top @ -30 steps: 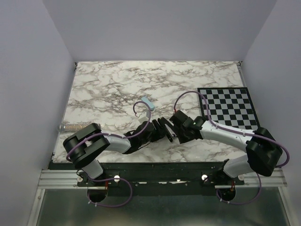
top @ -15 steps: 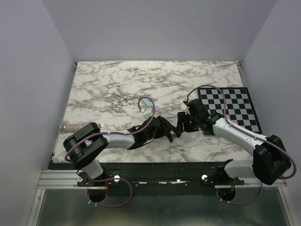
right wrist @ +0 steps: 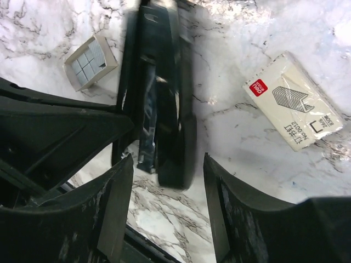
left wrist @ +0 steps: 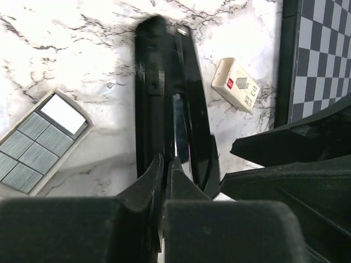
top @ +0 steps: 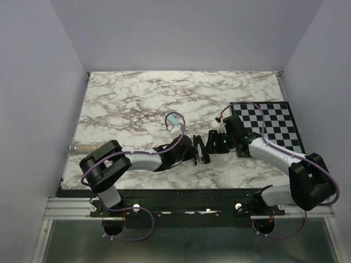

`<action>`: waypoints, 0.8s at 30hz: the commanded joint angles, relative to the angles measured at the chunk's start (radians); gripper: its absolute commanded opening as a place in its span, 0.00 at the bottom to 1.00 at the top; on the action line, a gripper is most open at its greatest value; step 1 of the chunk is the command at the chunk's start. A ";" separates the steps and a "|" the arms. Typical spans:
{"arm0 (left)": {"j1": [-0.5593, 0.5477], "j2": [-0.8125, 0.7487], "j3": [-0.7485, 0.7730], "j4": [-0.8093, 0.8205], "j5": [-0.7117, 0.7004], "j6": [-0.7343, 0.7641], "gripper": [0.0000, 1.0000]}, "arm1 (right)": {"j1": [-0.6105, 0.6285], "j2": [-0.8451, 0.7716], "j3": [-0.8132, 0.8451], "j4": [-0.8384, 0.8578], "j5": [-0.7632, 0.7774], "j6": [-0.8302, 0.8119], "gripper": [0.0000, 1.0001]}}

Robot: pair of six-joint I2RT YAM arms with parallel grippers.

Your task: Load the staples into the stapler

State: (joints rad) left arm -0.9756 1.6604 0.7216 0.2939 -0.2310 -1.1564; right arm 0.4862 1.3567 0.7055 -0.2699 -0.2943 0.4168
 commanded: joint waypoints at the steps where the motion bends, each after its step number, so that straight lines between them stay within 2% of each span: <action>1: -0.005 0.018 -0.028 0.014 0.001 0.032 0.00 | -0.027 -0.004 -0.032 0.081 -0.095 -0.015 0.61; 5: -0.003 -0.010 -0.080 0.112 0.013 0.037 0.00 | -0.061 -0.010 -0.046 0.089 -0.082 0.003 0.62; 16: 0.021 -0.005 -0.254 0.479 0.071 -0.080 0.00 | -0.106 0.044 -0.138 0.230 -0.276 0.077 0.63; 24: 0.023 -0.005 -0.280 0.554 0.076 -0.089 0.00 | -0.106 0.114 -0.159 0.340 -0.417 0.114 0.56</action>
State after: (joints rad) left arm -0.9554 1.6527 0.4553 0.7635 -0.1749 -1.2385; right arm 0.3859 1.4425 0.5602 -0.0265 -0.5938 0.5018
